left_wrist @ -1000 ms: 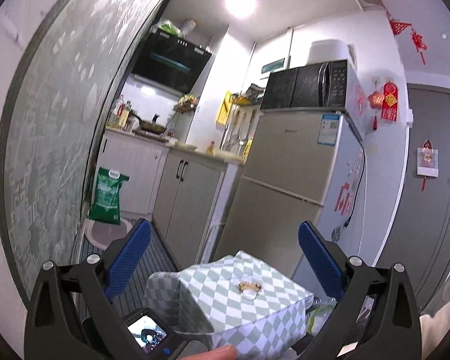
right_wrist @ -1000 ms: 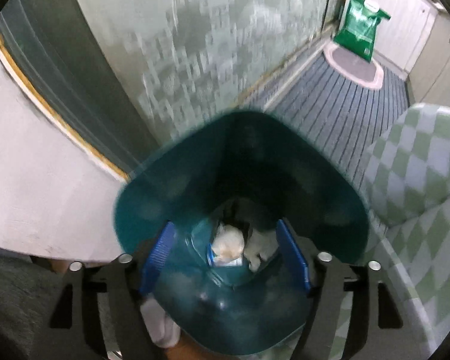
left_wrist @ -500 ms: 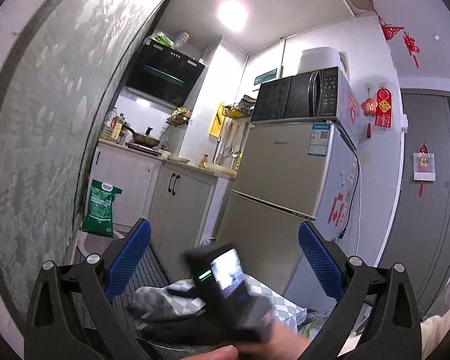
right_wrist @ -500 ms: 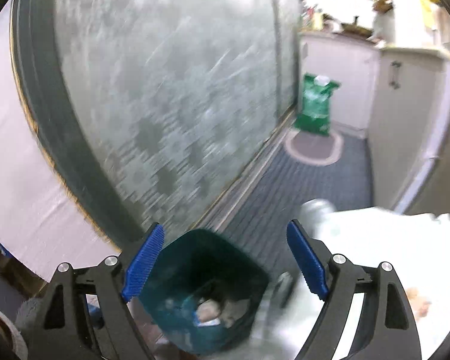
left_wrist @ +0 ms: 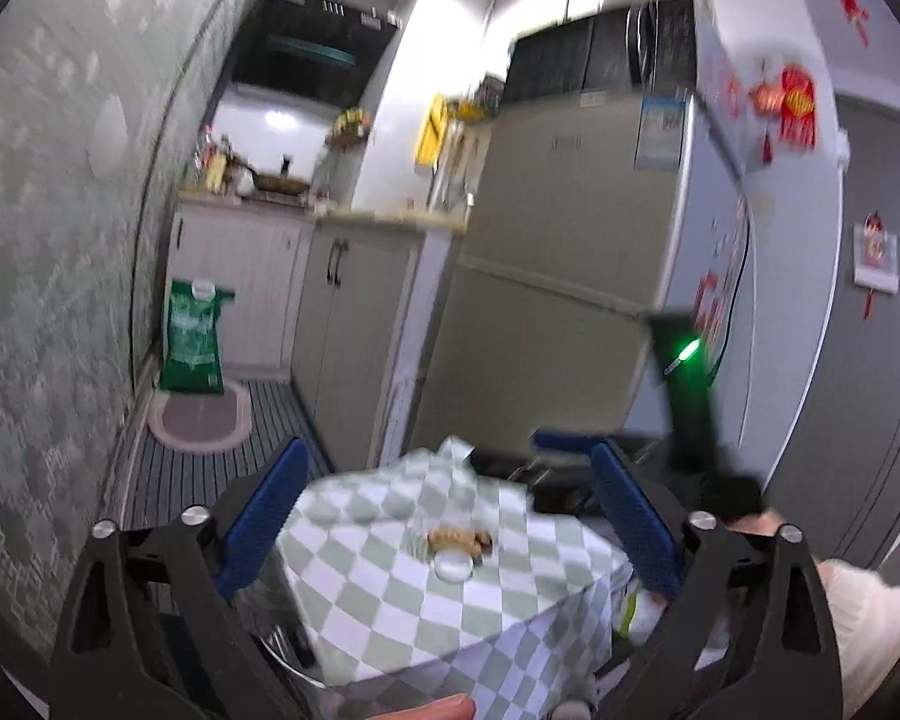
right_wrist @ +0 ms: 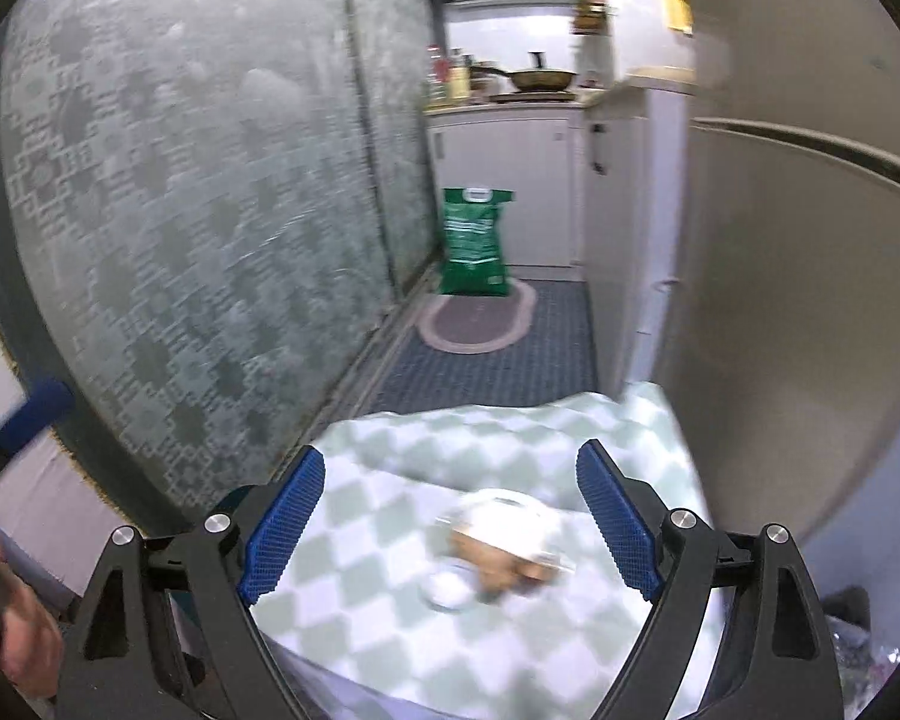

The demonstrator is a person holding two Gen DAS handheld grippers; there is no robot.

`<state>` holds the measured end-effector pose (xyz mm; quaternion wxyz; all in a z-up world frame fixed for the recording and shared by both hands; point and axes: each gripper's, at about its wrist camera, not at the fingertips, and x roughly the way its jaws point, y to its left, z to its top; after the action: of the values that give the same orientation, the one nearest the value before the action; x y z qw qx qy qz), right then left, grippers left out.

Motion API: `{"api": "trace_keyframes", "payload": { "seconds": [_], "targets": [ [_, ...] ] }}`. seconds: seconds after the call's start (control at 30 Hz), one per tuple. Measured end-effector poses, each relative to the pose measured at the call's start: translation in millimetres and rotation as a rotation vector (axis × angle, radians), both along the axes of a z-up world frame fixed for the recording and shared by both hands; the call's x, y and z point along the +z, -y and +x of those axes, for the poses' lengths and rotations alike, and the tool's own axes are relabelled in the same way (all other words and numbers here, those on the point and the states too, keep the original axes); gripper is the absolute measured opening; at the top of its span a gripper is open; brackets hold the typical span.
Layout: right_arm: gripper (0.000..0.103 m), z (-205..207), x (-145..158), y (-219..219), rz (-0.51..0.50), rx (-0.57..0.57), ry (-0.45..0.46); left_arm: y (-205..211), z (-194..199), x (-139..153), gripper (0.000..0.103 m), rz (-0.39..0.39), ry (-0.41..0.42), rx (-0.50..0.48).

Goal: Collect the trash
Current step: 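Move both grippers back over the table toward the clear plastic container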

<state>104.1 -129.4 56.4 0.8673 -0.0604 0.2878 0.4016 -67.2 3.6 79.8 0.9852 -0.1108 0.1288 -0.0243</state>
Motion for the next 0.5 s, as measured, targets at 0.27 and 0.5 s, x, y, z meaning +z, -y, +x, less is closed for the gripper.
{"api": "trace_keyframes", "payload": {
  "seconds": [0.27, 0.5],
  "targets": [
    [0.087, 20, -5, 60, 0.036, -0.077, -0.020, 25, 71, -61, 0.065, 0.039, -0.241, -0.023],
    [0.087, 26, -9, 94, 0.052, -0.114, -0.033, 42, 120, -113, 0.057, 0.091, -0.423, 0.001]
  ]
}}
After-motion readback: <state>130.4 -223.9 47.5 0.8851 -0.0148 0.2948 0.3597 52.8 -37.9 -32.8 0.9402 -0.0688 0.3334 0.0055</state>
